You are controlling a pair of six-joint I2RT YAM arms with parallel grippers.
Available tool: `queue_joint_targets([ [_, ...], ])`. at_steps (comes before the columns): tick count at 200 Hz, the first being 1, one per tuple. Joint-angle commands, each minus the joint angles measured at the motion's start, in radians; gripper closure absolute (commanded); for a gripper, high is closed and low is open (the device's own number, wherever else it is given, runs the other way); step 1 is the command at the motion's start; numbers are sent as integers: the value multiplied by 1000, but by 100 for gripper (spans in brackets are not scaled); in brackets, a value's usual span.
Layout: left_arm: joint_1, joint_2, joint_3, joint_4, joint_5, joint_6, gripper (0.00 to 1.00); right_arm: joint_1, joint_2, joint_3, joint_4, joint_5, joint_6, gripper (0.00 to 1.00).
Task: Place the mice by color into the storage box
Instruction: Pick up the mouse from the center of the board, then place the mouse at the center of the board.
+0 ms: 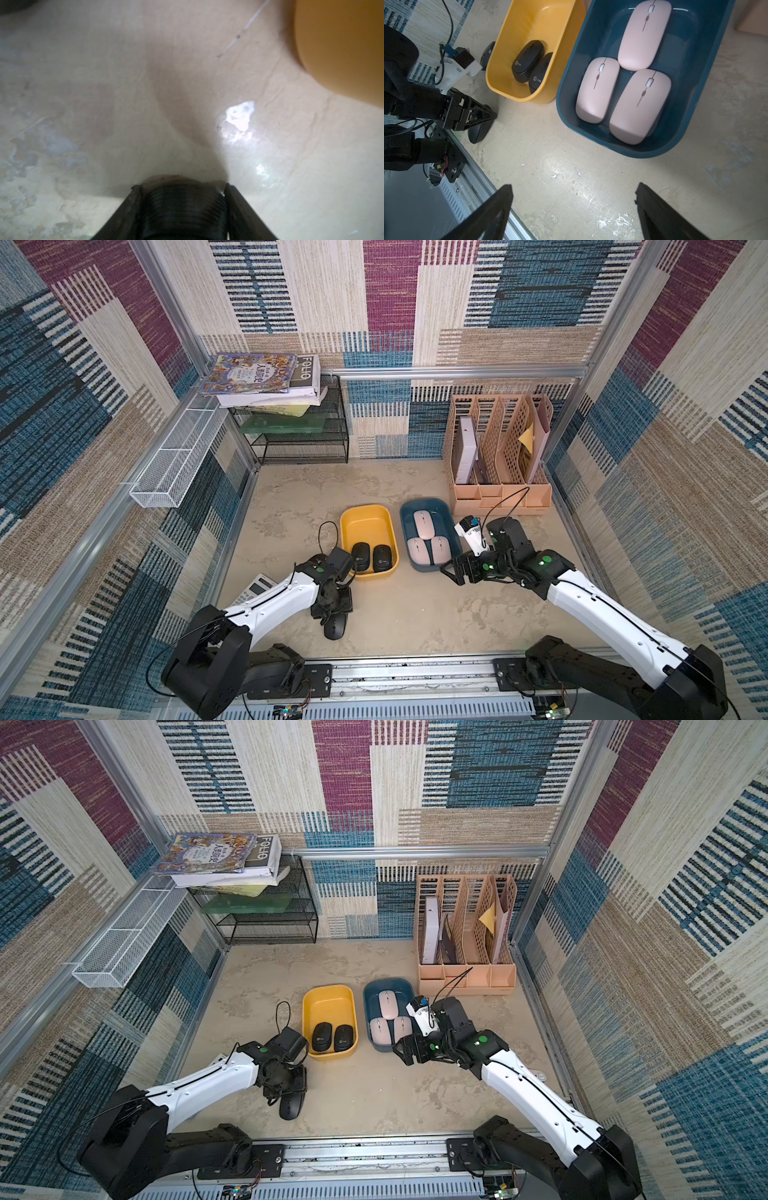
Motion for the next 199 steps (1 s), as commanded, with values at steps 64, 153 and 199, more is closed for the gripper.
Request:
queue_joint_targets([
  [64,-292,225,211,5,-42,151,52,-71,-34,42,-60,44,39,4],
  [153,-513,389,402,-33,-111,326,52,-213,-103,27,-91,-4,63,4],
  [199,-609,499,546,-86,-151,577,52,-296,-137,22,-128,-27,53,4],
])
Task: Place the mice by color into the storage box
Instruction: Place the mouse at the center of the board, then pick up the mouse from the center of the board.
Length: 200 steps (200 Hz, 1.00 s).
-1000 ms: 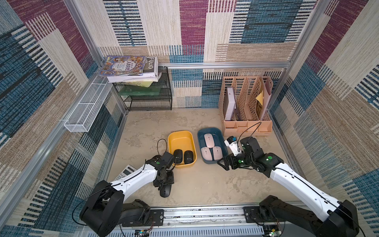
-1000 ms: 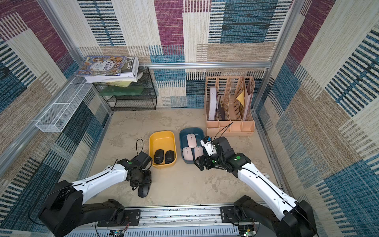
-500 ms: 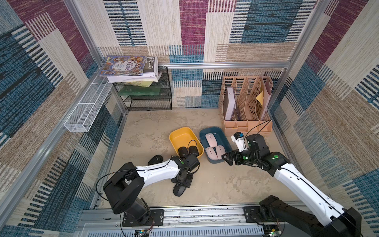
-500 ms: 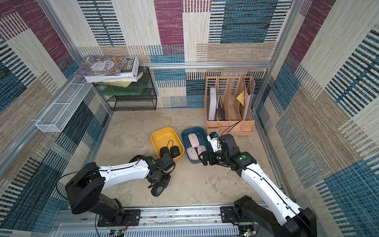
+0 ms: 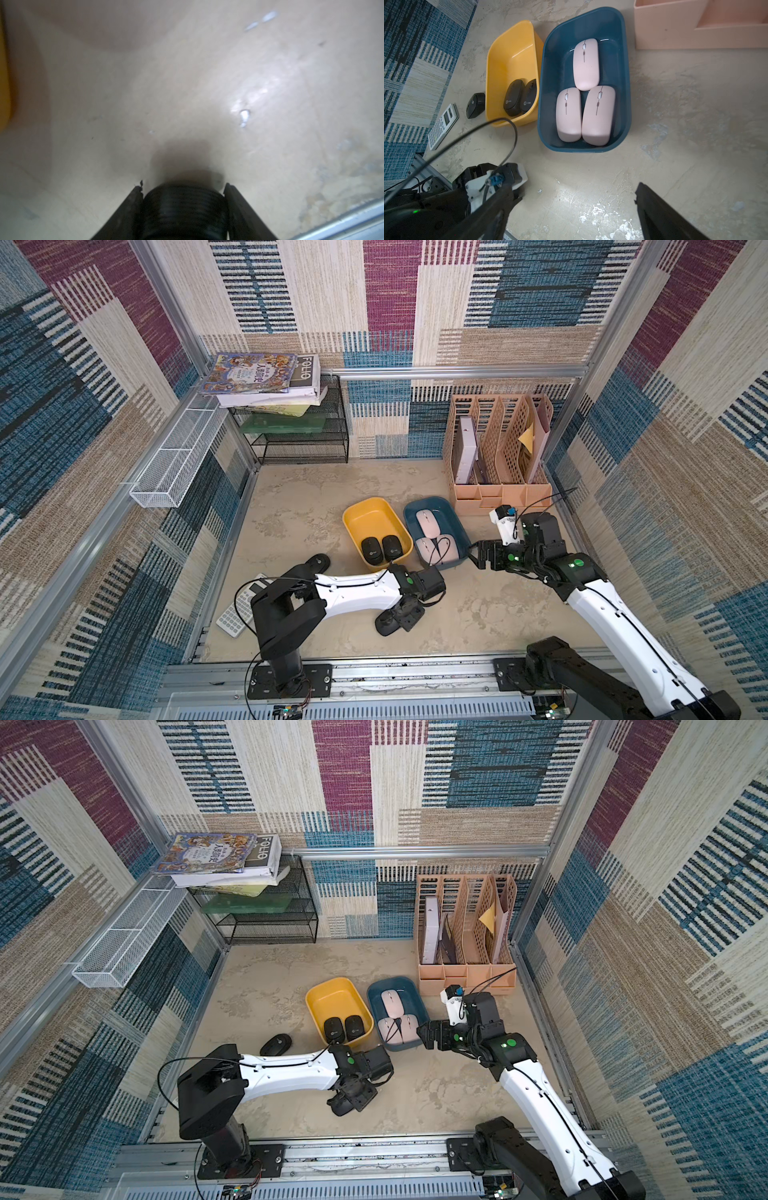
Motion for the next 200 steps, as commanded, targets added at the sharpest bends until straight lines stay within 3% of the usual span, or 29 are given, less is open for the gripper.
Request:
queue_joint_targets([
  [1,-29,32,42,-52,-30,177,52,-35,-11,-6,-30,-26,-2,4],
  [41,-52,45,55,-67,-19,304,48,-89,-17,-17,-36,-61,-8,4],
  [86,-53,-38,13,-42,3,310,20,-112,-2,0,-40,-81,-28,4],
  [118,-62,-140,-2,-24,34,272,14,-122,19,16,-38,-99,-39,4],
  [145,-61,-269,-30,-29,33,198,9,-123,40,22,-24,-118,-51,4],
  [165,-38,-418,-70,-36,-37,80,8,-124,59,15,19,-179,-70,4],
  [200,156,-789,-184,-40,-74,-201,5,-64,153,22,69,-222,-86,4],
])
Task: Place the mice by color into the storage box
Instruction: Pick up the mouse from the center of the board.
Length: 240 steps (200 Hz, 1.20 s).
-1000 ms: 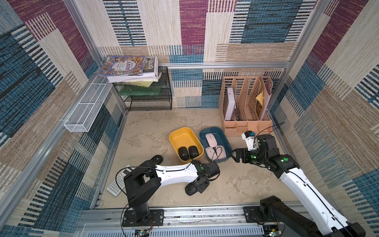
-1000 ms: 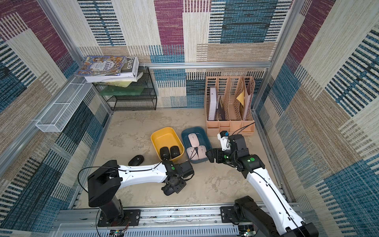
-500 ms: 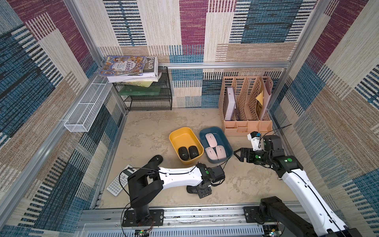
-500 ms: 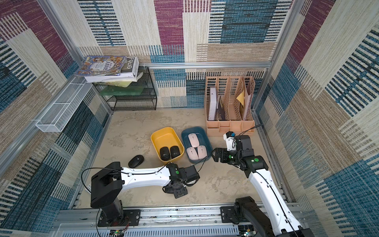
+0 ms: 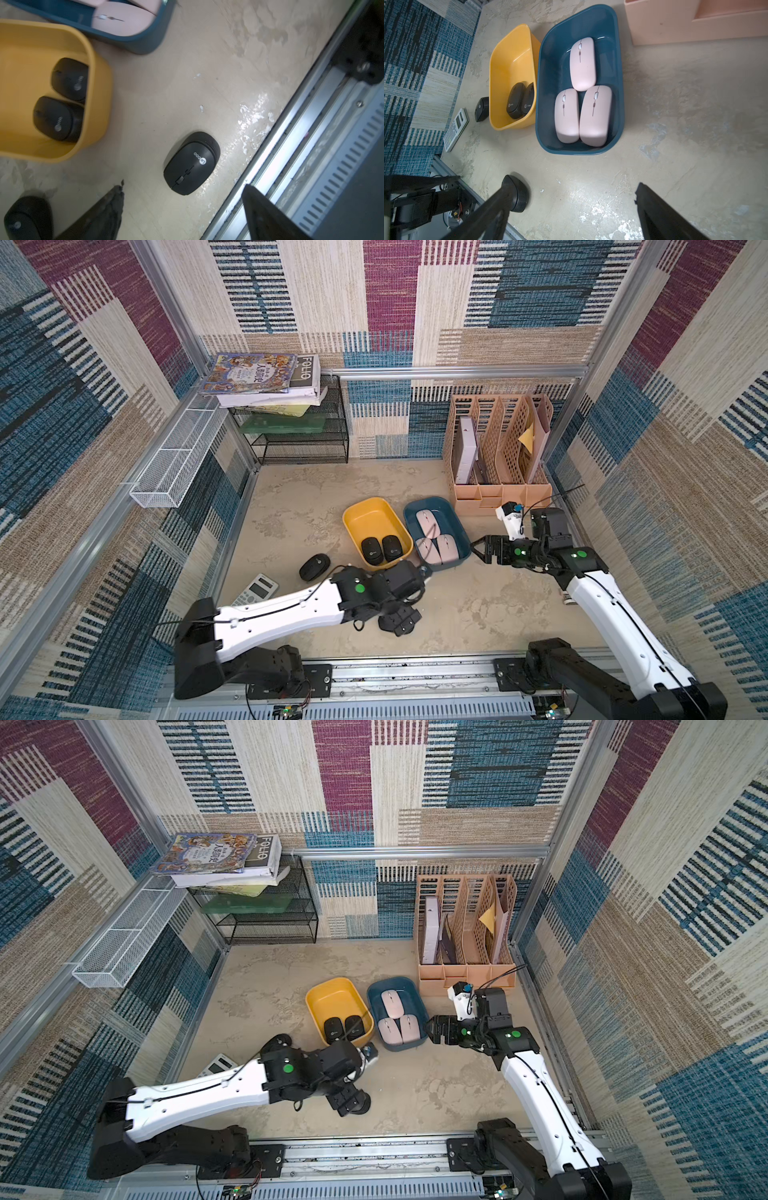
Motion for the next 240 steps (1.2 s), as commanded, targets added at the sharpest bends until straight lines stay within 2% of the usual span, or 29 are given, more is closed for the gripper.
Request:
queue_joint_targets([
  [1,117,-198,-60,-21,-34,-251,5,54,52,8,57,-54,-26,4],
  [19,242,-372,-112,-23,-12,-353,2,208,132,45,60,27,-57,4],
  [36,333,-447,-124,-59,11,-398,2,380,240,110,34,140,-101,4],
  [74,502,-364,-95,-211,82,-430,2,667,461,250,3,290,-241,4],
  [113,661,-368,-142,-180,182,-454,2,900,647,348,-75,439,-402,3],
  [148,727,-386,-167,-170,229,-433,3,959,717,349,-50,439,-434,2],
  [178,744,-393,-176,-181,225,-411,3,984,731,354,-31,401,-444,2],
  [240,764,-402,-200,-182,226,-393,3,1014,799,340,-40,450,-416,1],
])
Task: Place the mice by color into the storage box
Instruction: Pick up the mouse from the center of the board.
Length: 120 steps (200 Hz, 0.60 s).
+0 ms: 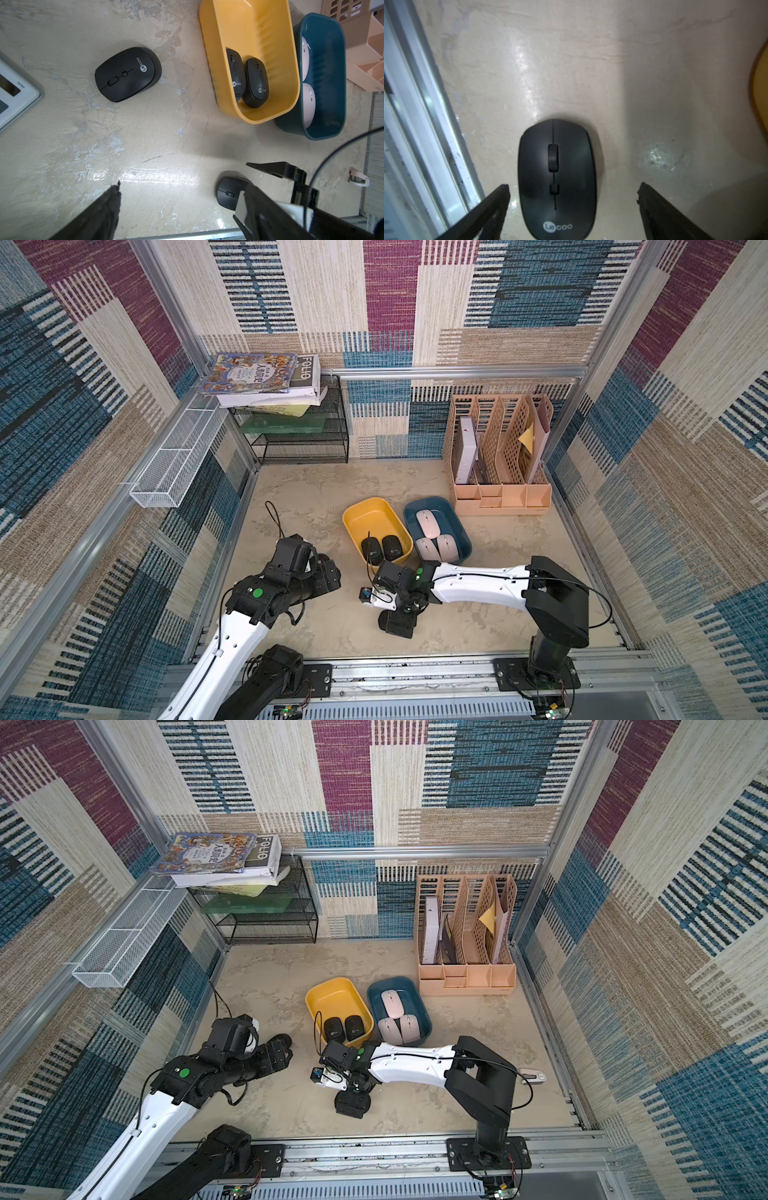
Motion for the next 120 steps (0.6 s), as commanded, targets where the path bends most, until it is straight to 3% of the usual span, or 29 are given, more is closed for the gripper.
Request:
queue_joint_targets([
  [1,6,-5,-6,-2,6,18,3,4,6,-8,-8,21,14,1],
  [57,15,-15,-20,-5,0,28,4,15,19,-32,13,7,32,13],
  [100,23,-6,-17,-3,0,36,4,19,39,-23,-6,7,68,43],
  [120,27,-6,-16,-3,-1,40,4,19,21,-16,-1,28,101,50],
])
